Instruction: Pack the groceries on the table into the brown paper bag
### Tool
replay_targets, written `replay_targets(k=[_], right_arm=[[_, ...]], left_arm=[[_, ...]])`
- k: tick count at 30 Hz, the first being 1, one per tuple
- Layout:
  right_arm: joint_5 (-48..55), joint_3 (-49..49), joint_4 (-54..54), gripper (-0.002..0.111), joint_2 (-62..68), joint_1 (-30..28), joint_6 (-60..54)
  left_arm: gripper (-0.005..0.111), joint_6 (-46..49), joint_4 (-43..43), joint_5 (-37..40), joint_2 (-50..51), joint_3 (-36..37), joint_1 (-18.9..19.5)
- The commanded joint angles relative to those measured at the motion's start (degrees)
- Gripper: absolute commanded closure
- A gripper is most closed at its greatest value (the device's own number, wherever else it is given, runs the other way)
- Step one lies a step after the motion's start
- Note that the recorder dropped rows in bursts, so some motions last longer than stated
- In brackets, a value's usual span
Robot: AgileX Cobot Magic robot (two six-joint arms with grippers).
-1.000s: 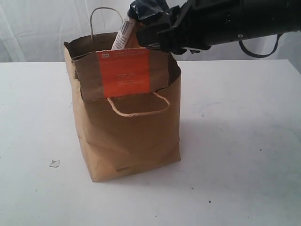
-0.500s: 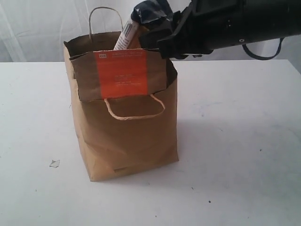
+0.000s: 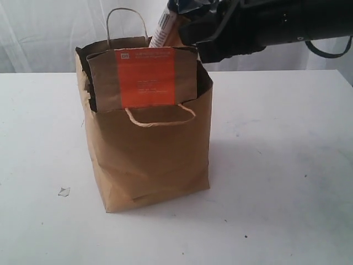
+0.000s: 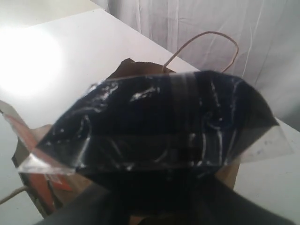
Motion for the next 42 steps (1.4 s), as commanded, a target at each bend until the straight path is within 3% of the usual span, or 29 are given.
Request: replay_targets(k=[1, 10, 21, 29, 42], right_arm=[[-2.1, -0.1, 0.0, 0.108, -2.7, 0.0, -0.9], [-1.2, -0.1, -19.6, 0.108, -6.1, 0.0, 1.7], [4.6, -0.1, -26.2, 0.108, -7.1, 0.0, 1.8], [9.3, -0.1, -32.8, 0.108, -8.8, 0.0, 8.0], [9.4, -0.1, -31.5, 0.108, -6.8, 0.0, 8.7]], left_arm=[[0.107, -0.1, -0.2, 0.0, -0.2, 0.1, 0.2], [0.107, -0.1, -0.2, 0.0, -0.2, 0.1, 0.2], [0.107, -0.1, -0.2, 0.0, -0.2, 0.1, 0.2], [0.107, -0.1, -0.2, 0.0, -0.2, 0.1, 0.2], [0.107, -0.1, -0.2, 0.0, -0.2, 0.1, 0.2]])
